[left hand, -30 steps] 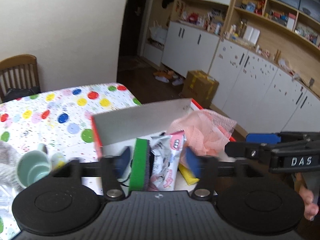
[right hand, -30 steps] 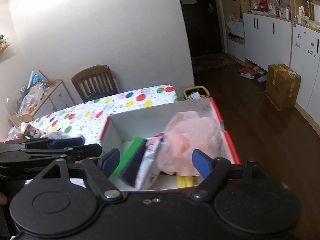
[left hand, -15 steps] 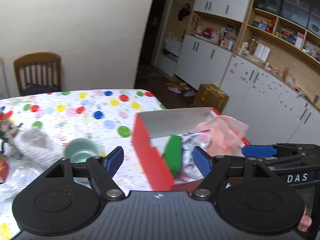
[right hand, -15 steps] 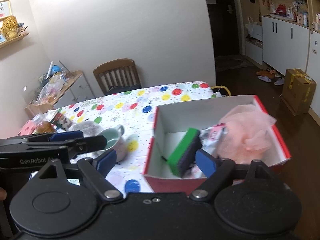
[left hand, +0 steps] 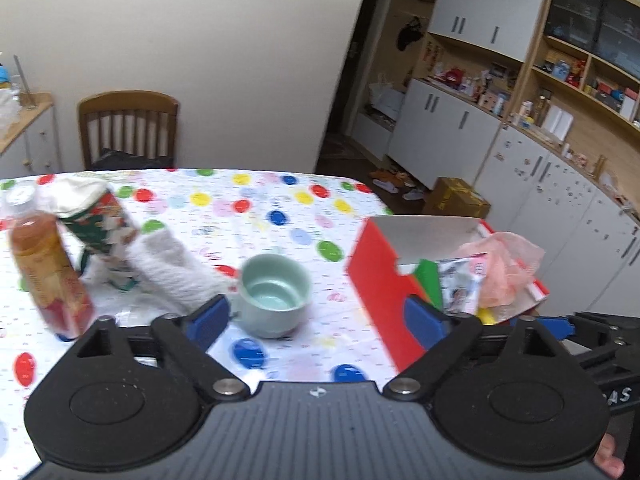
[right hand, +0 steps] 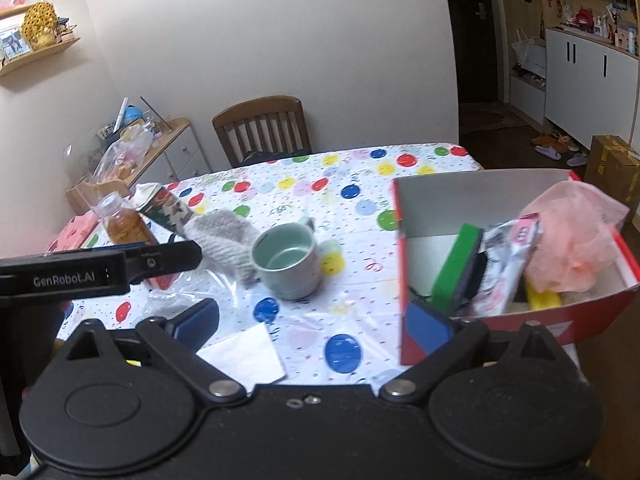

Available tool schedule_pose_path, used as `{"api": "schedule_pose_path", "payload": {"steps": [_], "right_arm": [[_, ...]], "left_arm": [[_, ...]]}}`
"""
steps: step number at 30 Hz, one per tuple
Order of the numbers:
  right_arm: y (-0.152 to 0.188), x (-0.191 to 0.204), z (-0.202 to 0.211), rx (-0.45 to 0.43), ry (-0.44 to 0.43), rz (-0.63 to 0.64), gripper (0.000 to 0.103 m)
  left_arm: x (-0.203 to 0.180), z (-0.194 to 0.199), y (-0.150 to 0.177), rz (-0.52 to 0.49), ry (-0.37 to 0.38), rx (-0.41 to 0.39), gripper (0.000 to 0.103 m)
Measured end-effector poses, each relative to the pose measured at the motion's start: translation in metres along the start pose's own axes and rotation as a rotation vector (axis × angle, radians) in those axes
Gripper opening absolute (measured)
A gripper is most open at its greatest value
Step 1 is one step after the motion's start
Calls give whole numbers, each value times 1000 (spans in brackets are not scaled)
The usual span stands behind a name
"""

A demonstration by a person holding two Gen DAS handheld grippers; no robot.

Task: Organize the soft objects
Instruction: 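Move both tools back toward the white tissue and clear plastic bag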

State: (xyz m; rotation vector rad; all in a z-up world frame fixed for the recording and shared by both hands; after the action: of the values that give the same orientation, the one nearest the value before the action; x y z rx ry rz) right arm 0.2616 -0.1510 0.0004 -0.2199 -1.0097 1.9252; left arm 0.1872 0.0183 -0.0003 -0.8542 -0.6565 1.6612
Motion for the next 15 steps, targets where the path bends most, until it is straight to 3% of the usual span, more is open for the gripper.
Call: {"api": "schedule_pose_path", "payload": {"steps": [9, 15], "right_arm": [[19, 43, -34, 32, -12, 32, 103], [30, 64, -62, 83, -23, 57, 103]], "left_arm": [[62, 13, 14, 65, -74, -43, 103], [98, 10, 26, 90, -101, -11, 103]]}}
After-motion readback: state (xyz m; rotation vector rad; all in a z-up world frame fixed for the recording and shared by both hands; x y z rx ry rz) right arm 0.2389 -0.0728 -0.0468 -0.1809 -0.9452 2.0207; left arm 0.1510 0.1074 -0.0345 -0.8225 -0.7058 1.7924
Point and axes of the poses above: each gripper's, at about its wrist camera, not at the fingertips, and z roughly against the way its jaws point, x to its left, y to its underside, the point moved 1 cm from there along -z, roughly the way its jaws point, and after that the axes turned 2 degrees about -z, right-handed, at the moved point
